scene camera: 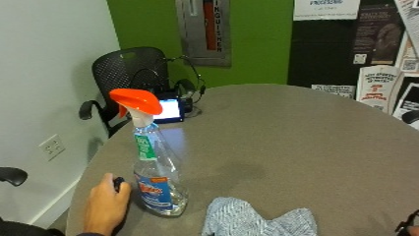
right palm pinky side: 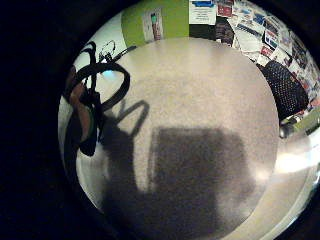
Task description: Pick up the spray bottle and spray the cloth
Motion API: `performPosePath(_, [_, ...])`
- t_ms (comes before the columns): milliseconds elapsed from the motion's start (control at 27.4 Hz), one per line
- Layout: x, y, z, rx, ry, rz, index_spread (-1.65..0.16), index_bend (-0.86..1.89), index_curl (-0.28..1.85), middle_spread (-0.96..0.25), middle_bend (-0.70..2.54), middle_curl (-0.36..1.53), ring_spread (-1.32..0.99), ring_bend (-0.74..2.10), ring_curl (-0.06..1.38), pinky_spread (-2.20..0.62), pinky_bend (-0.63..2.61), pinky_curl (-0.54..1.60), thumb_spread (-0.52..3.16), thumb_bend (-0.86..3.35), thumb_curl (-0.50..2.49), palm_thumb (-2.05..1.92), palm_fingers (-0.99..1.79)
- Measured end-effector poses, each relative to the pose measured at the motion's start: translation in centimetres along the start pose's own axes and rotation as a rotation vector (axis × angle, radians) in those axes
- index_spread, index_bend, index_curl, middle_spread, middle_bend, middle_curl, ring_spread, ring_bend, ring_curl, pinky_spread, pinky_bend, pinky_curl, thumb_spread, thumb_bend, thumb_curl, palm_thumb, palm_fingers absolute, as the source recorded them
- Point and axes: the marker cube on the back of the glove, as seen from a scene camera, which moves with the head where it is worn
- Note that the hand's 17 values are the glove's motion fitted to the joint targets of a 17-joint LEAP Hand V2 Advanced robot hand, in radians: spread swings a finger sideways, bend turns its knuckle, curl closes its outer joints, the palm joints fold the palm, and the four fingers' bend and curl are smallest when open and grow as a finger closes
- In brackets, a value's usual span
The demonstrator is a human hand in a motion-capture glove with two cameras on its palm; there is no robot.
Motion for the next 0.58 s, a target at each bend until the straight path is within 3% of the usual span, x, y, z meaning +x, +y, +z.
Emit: performPosePath(584, [-0.11, -0.45, -0.55, 0.0, 0.013, -0.006, -0.2, 0.14, 0.38, -0.07, 0.43, 0.51, -0.13, 0.6, 0.48, -0.28, 0.63, 0.48, 1.36, -0.02, 0.22, 0.23, 1.23])
